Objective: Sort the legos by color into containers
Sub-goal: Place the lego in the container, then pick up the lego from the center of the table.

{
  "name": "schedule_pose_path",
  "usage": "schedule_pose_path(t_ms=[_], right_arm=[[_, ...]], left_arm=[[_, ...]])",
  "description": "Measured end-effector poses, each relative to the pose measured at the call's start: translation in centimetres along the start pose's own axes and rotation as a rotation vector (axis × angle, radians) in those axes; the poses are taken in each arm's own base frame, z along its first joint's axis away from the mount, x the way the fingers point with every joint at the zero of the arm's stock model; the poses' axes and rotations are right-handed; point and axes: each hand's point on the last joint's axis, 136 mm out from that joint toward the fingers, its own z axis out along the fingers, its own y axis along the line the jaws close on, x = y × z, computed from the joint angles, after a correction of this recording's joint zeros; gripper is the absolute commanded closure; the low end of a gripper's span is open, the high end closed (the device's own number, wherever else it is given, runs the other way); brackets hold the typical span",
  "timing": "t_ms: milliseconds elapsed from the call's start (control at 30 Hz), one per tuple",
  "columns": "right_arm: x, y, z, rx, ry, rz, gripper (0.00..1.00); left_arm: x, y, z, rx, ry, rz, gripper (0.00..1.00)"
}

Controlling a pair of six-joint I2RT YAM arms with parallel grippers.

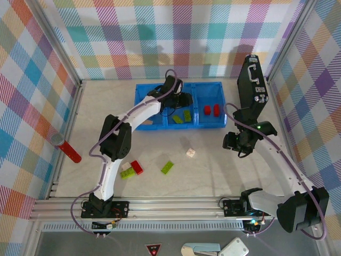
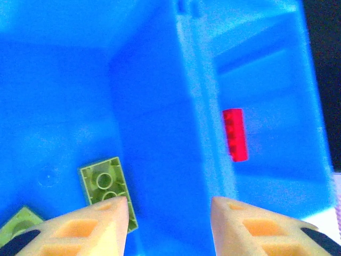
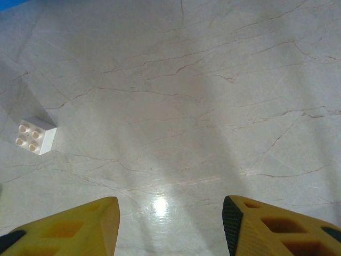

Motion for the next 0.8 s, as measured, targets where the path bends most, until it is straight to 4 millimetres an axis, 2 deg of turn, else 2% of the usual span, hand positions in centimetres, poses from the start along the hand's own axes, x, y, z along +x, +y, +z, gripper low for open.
schedule_pose_path(t_ms=[200,500,800], right_arm=[[0.1,1.1,0.9,-0.011,0.03,-0.018,0.45],[0.6,3.2,2.2,-0.013,0.073,-0.071,0.45],[1.1,6.3,3.8,-0.016,0.112,-0.136,0.45]], left_arm=[[0.2,-0.6,-2.9,-0.002,0.002,0.029,0.55],[4.1,2.4,-6.1,-0.104,0.089,0.047,0.55],[6.8,4.7,-12.0,-0.199,0.089,0.084,0.55]])
